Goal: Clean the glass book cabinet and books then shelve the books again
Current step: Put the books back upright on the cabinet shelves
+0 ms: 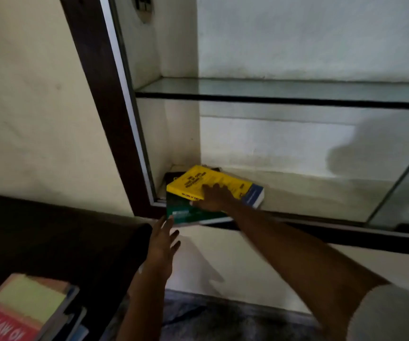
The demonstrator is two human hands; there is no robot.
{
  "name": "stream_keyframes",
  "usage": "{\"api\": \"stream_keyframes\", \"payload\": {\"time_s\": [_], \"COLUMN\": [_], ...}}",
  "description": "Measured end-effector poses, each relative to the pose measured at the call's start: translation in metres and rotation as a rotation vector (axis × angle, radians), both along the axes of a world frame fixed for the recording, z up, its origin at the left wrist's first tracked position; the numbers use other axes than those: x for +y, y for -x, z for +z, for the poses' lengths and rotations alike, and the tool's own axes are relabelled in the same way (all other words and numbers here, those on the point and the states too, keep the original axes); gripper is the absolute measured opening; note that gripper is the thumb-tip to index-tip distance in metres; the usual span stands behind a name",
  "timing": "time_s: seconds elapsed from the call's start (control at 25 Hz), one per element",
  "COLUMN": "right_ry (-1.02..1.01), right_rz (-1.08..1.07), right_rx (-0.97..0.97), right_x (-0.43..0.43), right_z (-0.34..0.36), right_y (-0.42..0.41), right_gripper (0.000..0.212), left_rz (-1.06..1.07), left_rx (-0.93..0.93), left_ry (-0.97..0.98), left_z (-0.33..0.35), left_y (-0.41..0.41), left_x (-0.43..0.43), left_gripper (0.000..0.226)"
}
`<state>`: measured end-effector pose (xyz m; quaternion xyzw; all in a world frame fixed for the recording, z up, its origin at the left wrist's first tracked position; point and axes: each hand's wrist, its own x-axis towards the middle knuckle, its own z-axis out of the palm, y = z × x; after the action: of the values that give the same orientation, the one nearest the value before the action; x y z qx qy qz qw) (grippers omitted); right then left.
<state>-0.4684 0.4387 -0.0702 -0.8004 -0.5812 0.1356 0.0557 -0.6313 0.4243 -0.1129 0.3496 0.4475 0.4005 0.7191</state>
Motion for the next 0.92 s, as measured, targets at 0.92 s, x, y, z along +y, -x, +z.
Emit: {"api": "stream_keyframes", "payload": {"time_s": [0.92], "right_ry": [-1.139], "right_rz": [-0.483], "right_rx": [-0.044], "right_x": [-0.415], "right_z": [0.033], "right_y": [-0.262], "right_gripper": [0.035], "left_rz": [-0.48], "left_rx": [0.211], "left_ry": [-2.001], "left_z": [0.079], "left_y": [-0.311], "left_x": [-0.246], "left_gripper": [0.049]}}
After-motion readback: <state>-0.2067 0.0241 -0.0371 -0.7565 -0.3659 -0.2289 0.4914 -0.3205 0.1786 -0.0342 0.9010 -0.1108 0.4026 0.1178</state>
